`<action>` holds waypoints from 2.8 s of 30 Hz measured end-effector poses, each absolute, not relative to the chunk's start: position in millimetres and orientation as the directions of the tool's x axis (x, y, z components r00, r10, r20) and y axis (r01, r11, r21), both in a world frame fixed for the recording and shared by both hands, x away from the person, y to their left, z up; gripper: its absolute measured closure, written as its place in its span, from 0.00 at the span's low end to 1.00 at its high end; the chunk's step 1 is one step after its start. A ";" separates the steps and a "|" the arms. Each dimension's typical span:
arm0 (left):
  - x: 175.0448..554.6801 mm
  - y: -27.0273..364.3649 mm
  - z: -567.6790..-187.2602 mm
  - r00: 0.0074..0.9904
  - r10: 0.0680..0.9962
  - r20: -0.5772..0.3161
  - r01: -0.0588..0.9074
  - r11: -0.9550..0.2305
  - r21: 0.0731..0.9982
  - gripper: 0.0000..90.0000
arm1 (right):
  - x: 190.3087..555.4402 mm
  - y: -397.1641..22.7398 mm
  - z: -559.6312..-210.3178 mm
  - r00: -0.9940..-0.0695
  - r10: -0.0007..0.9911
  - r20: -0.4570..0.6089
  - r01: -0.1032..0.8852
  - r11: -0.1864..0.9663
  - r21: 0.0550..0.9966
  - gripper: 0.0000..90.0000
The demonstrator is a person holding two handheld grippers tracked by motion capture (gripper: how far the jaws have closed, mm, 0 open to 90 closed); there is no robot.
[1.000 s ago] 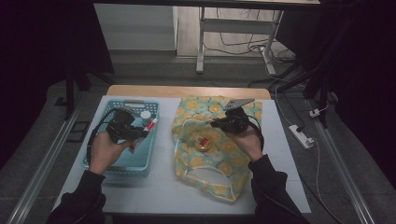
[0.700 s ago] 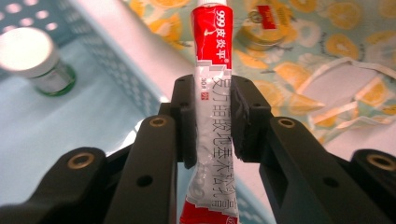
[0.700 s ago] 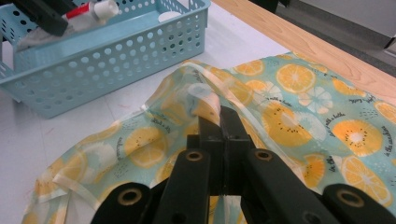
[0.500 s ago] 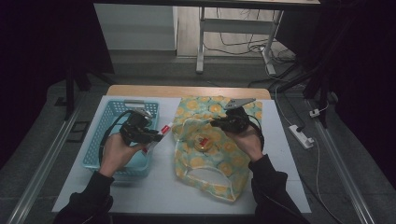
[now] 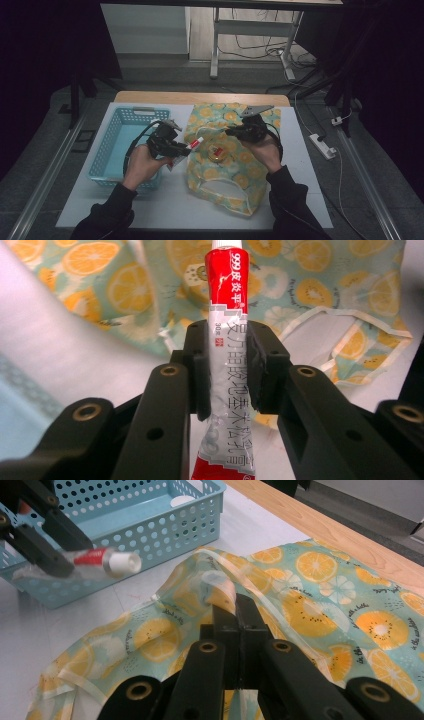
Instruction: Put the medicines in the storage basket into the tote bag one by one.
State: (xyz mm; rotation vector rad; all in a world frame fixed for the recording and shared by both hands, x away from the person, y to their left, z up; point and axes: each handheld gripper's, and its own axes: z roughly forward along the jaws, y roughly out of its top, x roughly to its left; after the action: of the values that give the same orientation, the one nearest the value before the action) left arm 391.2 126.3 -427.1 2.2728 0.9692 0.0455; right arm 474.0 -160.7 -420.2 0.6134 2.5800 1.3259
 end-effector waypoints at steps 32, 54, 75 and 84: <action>436.3 37.8 -454.8 0.742 0.645 -0.183 0.619 -0.554 0.557 0.81 | 472.2 -159.2 -418.4 -0.902 0.430 0.032 0.274 0.514 0.813 1.00; 467.0 29.5 -470.8 0.694 0.709 -0.129 0.625 -0.504 0.596 0.81 | 472.5 -155.9 -421.6 -0.900 0.435 0.037 0.284 0.520 0.805 1.00; 481.9 35.9 -484.3 0.669 0.735 -0.111 0.631 -0.483 0.607 0.68 | 475.5 -153.2 -428.6 -0.895 0.444 0.039 0.298 0.531 0.793 1.00; 473.7 45.5 -475.4 0.680 0.719 -0.144 0.633 -0.477 0.611 0.47 | 475.5 -154.5 -428.0 -0.894 0.445 0.040 0.298 0.527 0.796 1.00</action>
State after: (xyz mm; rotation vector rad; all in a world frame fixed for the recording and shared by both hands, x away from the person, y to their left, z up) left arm 473.7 45.5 -475.4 2.2451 1.0333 0.1730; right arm 475.5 -154.5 -428.0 0.6375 2.5948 1.3029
